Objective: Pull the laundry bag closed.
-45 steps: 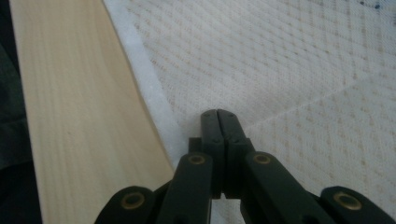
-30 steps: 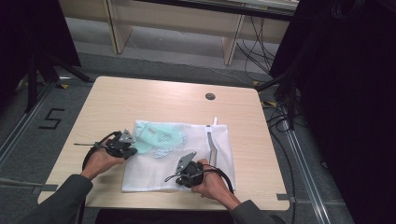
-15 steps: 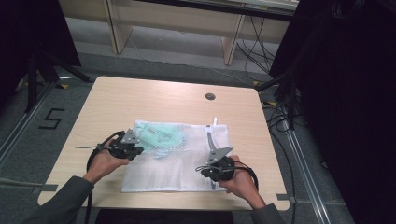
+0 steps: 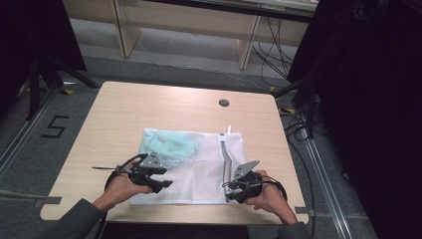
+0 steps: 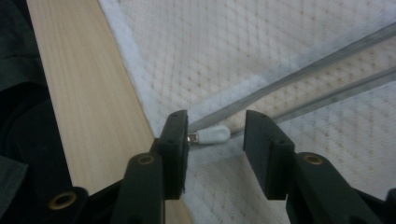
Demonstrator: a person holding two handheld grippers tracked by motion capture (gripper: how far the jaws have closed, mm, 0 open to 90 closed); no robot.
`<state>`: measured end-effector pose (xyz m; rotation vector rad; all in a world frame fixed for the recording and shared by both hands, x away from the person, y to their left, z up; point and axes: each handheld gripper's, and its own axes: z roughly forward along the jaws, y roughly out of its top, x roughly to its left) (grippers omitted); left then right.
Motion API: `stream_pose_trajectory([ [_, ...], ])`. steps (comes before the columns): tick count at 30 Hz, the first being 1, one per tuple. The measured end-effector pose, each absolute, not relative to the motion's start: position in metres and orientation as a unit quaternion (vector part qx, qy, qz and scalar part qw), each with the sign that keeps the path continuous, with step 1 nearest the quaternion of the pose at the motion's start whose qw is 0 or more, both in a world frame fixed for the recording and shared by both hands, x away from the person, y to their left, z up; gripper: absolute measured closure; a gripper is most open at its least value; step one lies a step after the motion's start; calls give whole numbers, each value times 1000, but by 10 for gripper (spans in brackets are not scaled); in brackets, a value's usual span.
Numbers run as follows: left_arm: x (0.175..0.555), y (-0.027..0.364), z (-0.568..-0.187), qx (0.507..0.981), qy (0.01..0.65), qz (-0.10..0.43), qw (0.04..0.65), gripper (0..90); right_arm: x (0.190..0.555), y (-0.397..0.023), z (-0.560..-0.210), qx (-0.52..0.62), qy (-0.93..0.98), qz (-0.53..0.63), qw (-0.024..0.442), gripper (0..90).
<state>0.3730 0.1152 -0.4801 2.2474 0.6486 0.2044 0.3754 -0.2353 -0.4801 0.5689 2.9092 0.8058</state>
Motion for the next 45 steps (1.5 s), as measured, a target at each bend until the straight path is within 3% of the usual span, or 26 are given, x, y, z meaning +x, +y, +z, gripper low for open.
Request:
stream_pose_trajectory([
  [6,374,114,-481,887,248,84,381,437,376,-231,-485,186,948,259,10,507],
  [11,374,114,-481,886,249,85,382,428,378,-229,-486,184,949,256,8,502],
  [27,374,112,-482,886,255,82,379,412,376,-228,-484,161,955,251,2,560],
  [33,373,111,-483,889,249,81,376,411,376,-227,-486,178,952,250,8,517],
  [41,374,111,-483,890,246,83,374,407,375,-225,-486,171,954,246,-10,549],
  [45,373,111,-483,890,249,83,373,406,374,-228,-483,166,955,244,-14,610],
])
